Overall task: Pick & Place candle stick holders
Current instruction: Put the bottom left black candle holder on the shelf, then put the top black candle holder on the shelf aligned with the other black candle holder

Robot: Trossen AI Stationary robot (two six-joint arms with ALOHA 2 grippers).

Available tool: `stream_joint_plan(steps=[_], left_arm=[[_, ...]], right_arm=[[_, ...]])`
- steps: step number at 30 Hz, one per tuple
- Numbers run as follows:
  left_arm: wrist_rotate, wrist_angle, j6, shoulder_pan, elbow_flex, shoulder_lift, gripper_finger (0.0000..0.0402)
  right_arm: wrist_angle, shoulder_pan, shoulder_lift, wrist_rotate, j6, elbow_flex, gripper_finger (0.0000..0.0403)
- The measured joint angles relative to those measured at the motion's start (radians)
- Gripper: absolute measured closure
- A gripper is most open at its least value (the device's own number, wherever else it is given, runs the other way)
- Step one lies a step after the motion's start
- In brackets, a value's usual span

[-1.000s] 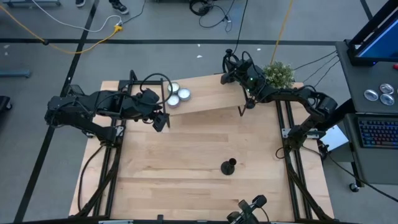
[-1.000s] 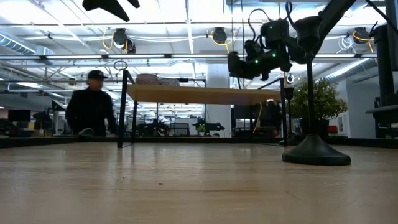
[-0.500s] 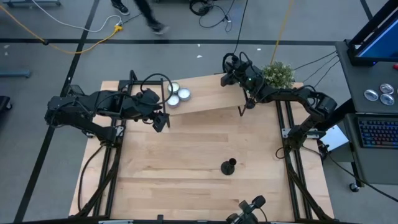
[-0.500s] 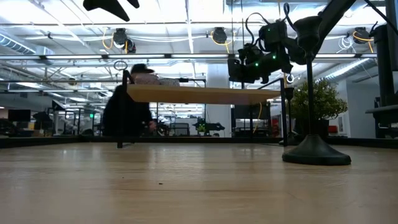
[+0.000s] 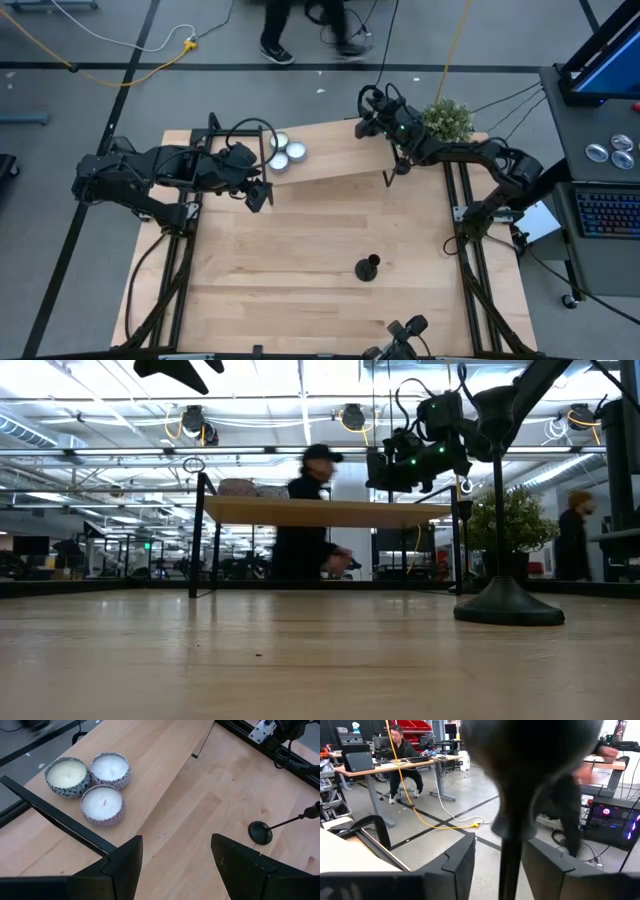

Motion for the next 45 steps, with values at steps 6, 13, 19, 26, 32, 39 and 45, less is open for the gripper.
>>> stream_joint_plan(steps=[6,13,19,26,32,39,45], left_arm=[[0.001,0.000,0.005,0.000,0.000,0.000,0.0160],[0.003,0.000,0.011,0.000,0.000,0.000,0.0160],[0.003,0.000,0.013,0.000,0.000,0.000,0.0160],[0.022,0.000,0.013,-0.001,0.000,0.000,0.0160],[0.033,0.000,0.013,-0.003,0.000,0.000,0.0160],[0.033,0.000,0.022,-0.007,0.000,0.000,0.0160],[0.034,0.000,0.029,-0.007,0.000,0.000,0.0160]], right_arm=[[-0.024,0.010,-0.047,0.000,-0.040,0.000,0.0223],[-0.081,0.023,-0.078,0.000,-0.048,0.001,0.0181],[-0.084,0.039,-0.093,0.000,-0.054,0.001,0.0143],[-0.158,0.045,-0.124,0.002,-0.074,0.000,0.0109],[-0.261,0.045,-0.181,0.006,-0.087,0.000,0.0099],[-0.381,0.046,-0.272,0.004,-0.099,0.000,0.0099],[-0.549,0.067,-0.359,0.001,-0.099,0.001,0.0099]])
